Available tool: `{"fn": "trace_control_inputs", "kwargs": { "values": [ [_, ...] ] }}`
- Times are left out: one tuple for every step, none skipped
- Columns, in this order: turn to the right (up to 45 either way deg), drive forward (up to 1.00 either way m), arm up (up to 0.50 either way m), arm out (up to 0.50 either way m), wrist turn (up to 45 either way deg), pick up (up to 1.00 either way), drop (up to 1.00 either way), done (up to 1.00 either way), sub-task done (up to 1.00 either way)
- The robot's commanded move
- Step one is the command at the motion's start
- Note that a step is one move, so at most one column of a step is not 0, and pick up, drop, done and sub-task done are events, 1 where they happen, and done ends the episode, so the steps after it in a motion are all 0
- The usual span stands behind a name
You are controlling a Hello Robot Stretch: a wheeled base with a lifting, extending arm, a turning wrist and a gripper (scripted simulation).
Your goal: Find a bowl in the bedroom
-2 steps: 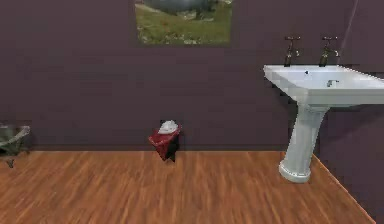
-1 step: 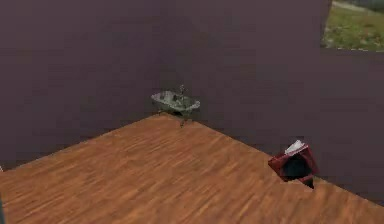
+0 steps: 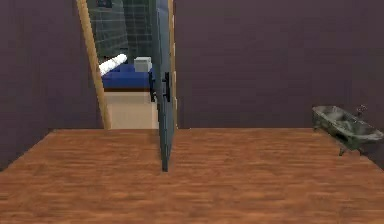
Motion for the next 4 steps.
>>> {"fn": "trace_control_inputs", "kwargs": {
  "values": [
    [-24.0, 0.0, 0.0, 0.0, 0.0, 0.0, 0.0, 0.0, 0.0],
    [0.0, 1.0, 0.0, 0.0, 0.0, 0.0, 0.0, 0.0, 0.0],
    [-3.0, 0.0, 0.0, 0.0, 0.0, 0.0, 0.0, 0.0, 0.0],
    [0.0, 0.7, 0.0, 0.0, 0.0, 0.0, 0.0, 0.0, 0.0]
  ]
}}
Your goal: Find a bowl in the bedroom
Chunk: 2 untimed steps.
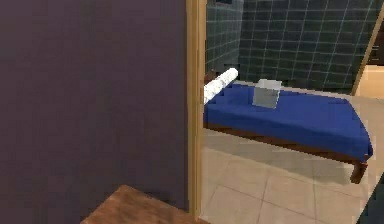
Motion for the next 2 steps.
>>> {"fn": "trace_control_inputs", "kwargs": {
  "values": [
    [24.0, 0.0, 0.0, 0.0, 0.0, 0.0, 0.0, 0.0, 0.0],
    [0.0, 1.0, 0.0, 0.0, 0.0, 0.0, 0.0, 0.0, 0.0]
  ]
}}
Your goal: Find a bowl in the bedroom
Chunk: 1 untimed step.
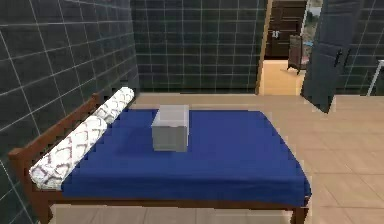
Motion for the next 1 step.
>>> {"fn": "trace_control_inputs", "kwargs": {
  "values": [
    [36.0, 0.0, 0.0, 0.0, 0.0, 0.0, 0.0, 0.0, 0.0]
  ]
}}
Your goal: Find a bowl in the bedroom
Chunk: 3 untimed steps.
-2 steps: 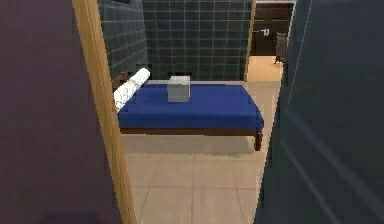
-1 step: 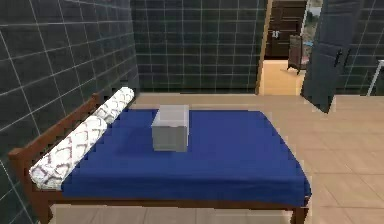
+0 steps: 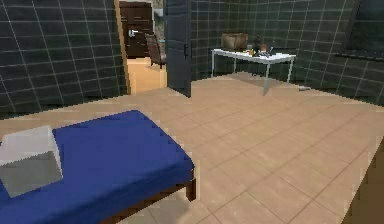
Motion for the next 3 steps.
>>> {"fn": "trace_control_inputs", "kwargs": {
  "values": [
    [0.0, 0.5, 0.0, 0.0, 0.0, 0.0, 0.0, 0.0, 0.0],
    [45.0, 0.0, 0.0, 0.0, 0.0, 0.0, 0.0, 0.0, 0.0],
    [9.0, 0.0, 0.0, 0.0, 0.0, 0.0, 0.0, 0.0, 0.0]
  ]
}}
